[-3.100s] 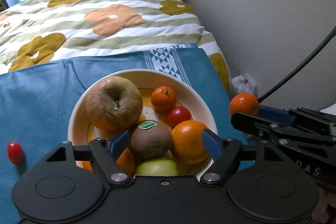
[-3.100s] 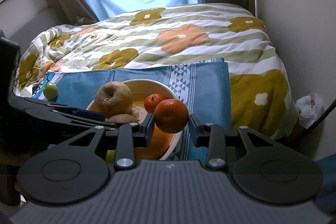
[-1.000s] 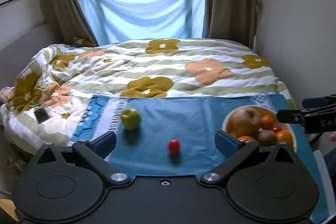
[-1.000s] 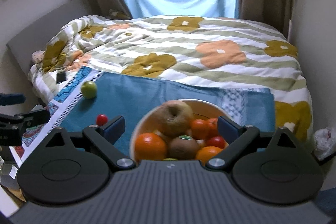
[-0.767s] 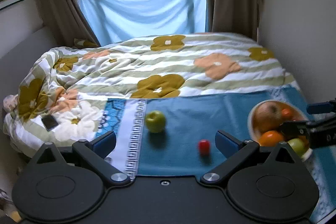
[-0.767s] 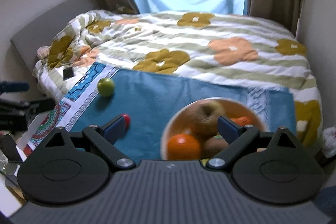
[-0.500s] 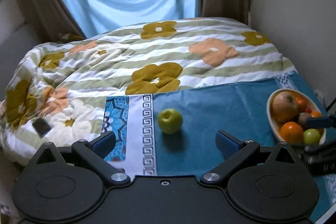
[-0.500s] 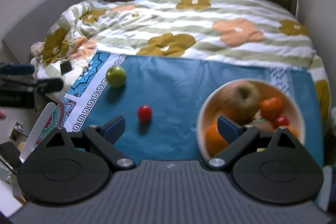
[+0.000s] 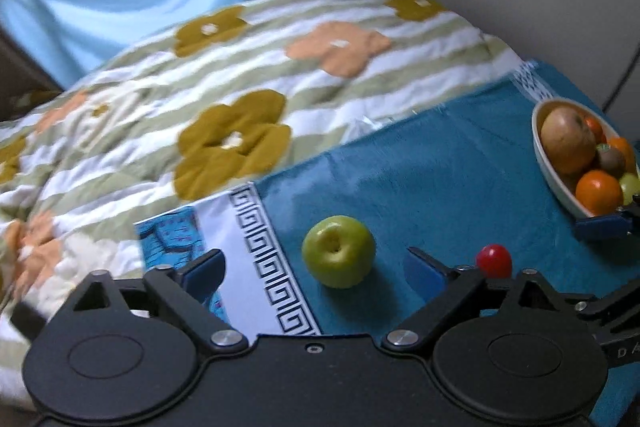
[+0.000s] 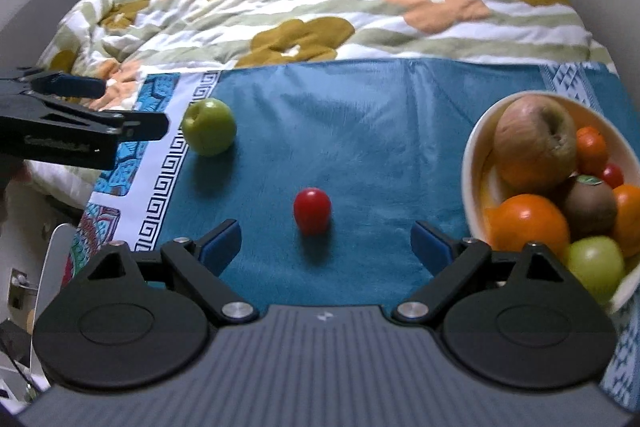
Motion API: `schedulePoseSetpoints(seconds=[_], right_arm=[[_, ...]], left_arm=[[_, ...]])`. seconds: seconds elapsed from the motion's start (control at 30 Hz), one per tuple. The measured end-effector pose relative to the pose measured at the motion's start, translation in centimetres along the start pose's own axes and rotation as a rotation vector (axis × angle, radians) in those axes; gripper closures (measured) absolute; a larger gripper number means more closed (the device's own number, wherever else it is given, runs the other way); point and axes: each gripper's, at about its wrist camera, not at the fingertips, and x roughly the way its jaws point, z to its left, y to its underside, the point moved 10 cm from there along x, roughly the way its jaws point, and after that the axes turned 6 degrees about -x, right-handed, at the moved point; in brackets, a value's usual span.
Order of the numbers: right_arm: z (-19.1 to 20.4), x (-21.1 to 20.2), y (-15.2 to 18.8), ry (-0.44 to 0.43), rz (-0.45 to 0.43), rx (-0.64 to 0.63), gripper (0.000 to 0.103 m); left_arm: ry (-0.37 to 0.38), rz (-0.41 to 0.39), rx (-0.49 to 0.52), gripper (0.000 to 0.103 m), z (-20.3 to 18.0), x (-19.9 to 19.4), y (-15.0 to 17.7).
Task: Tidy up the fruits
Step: 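Grasp the green apple with the left tool while the right tool grasps the red cherry tomato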
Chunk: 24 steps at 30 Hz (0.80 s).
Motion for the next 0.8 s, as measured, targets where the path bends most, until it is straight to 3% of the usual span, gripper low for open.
schedulePoseSetpoints(seconds=[0.2, 0.3, 0.43, 0.8], right_arm=[[0.7, 2.2, -0.3, 0.029, 0.017, 0.015, 0.0], [0.8, 3.1, -0.3, 0.03, 0.034, 0.029, 0.016], [0.8, 3.8, -0.2, 0.04, 0.049, 0.041, 0.022], [1.0, 4.6, -0.3, 0.061, 0.048, 0.051, 0.039]], left_arm=[[0.071, 0.054, 0.061, 0.021, -0.8, 3.4, 0.3], [0.096, 0.077, 0.073, 0.031, -1.1, 4.6, 0.7], [0.114, 0.095, 0.076, 0.044, -1.1, 5.5, 1.1], [0.106, 0.076, 0.118, 0.045, -1.3, 5.0, 1.7]])
